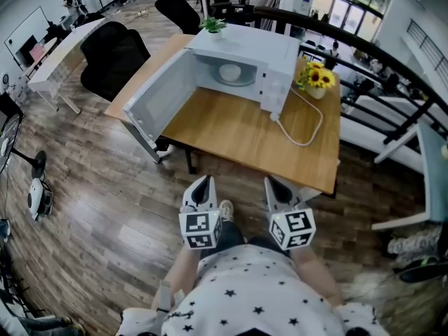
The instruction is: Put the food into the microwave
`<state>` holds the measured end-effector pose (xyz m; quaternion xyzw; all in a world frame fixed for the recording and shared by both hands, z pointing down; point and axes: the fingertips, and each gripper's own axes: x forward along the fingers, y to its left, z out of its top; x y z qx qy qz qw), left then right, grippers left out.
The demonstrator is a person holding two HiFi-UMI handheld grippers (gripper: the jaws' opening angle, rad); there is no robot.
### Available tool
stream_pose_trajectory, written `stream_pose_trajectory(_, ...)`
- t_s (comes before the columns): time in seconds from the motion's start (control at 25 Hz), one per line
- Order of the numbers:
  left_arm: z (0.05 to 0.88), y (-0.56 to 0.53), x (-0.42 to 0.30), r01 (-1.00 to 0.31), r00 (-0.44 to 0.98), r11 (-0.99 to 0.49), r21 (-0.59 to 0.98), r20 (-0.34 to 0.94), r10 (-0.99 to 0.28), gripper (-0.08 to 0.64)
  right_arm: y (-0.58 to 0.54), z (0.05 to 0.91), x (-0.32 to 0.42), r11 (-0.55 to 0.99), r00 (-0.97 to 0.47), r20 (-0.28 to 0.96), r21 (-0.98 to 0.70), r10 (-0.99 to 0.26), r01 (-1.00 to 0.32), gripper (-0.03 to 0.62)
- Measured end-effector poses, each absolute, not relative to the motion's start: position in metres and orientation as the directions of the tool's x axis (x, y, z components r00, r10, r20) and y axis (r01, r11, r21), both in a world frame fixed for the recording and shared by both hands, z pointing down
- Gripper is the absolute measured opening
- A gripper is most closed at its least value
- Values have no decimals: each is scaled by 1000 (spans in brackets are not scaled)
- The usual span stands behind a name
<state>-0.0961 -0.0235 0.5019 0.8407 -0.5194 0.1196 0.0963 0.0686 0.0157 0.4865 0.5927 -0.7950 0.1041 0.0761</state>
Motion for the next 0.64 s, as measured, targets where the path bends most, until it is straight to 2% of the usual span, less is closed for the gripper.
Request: stream_pose_trajectory(0.64, 504, -28, -93, -891, 440, -452, 35, 307, -844, 8, 12, 489, 68, 271, -286, 248, -91, -926, -958, 3)
